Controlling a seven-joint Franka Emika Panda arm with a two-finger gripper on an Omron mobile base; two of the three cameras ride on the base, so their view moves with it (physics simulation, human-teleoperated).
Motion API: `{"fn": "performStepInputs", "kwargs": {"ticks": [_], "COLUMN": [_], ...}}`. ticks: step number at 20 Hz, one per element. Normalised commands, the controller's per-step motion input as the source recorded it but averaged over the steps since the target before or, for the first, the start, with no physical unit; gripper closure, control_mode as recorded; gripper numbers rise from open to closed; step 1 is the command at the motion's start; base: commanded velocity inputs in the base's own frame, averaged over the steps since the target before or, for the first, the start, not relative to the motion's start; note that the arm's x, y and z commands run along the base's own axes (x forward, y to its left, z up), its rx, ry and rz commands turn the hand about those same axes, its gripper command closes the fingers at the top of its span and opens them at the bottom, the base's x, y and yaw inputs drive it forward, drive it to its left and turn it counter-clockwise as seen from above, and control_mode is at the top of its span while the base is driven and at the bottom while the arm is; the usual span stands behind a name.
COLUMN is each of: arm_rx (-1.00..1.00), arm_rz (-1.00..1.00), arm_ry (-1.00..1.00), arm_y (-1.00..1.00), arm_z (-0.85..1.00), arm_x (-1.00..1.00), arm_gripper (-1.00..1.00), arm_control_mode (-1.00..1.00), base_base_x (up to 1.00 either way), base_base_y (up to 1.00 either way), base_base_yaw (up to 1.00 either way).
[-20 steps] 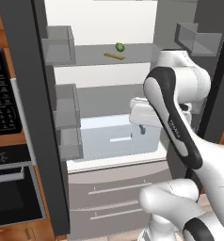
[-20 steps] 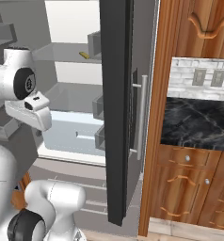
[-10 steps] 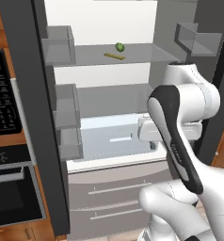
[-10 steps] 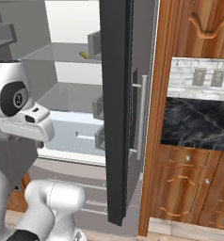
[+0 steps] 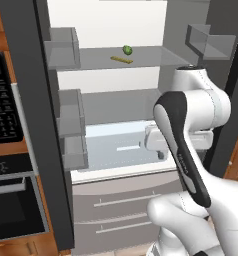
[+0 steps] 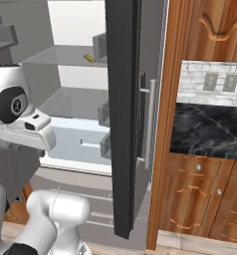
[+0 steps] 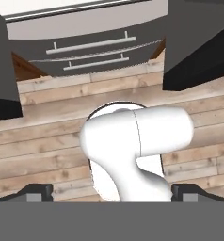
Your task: Retrieve the butter from the fridge and place it on a plate on the dining table. Then retrieve the butter knife by the fridge and place it near the plate.
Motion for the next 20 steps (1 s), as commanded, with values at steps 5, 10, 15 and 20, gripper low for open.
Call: {"fn": "performStepInputs", "kwargs": {"ticks": [5,10,15,20], "arm_rx": [0.0,0.0,0.0,0.0], "arm_rz": [0.0,0.0,0.0,0.0], "arm_ry": [0.0,0.0,0.0,0.0], "arm_y": [0.0,0.0,0.0,0.0], "arm_z": [0.0,0.0,0.0,0.0], "arm_x": [0.0,0.0,0.0,0.0], "arm_gripper": [-1.0,-1.0,-1.0,-1.0], "arm_control_mode": [1.0,1.0,1.0,1.0], "base_base_x": [0.0,0.06,0.01,0.0], "base_base_y": [0.15,0.21,0.44,0.33], "base_base_yaw": [-0.06,-0.13,-0.05,-0.01]}}
